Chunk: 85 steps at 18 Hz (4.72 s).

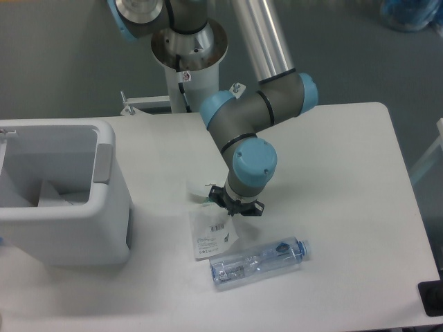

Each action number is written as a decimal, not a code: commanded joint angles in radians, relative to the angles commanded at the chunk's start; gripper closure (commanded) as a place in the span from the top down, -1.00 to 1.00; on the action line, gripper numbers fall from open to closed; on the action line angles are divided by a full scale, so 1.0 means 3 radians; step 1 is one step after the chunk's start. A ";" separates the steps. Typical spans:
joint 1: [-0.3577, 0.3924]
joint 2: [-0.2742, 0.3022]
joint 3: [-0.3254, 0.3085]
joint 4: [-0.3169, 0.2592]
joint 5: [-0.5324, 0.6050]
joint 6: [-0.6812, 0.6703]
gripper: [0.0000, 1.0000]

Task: Place the trash in the trash can
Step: 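Close the gripper on the white plastic wrapper, then lift the wrapper and carry it over the white trash bin, then open the gripper to drop the wrapper into the bin, then move the open gripper down to the clear water bottle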

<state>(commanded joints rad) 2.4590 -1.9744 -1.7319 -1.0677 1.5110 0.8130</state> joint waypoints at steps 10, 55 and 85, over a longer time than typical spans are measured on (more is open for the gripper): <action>0.0015 0.0772 0.0173 -0.0010 -0.0572 -0.0041 -1.00; -0.0737 0.1279 0.0511 0.0005 -0.1826 -0.1207 1.00; -0.0306 -0.0320 0.0864 0.0046 0.0208 0.0864 0.99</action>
<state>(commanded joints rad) 2.3671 -2.0705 -1.4728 -1.0539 1.5733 1.0722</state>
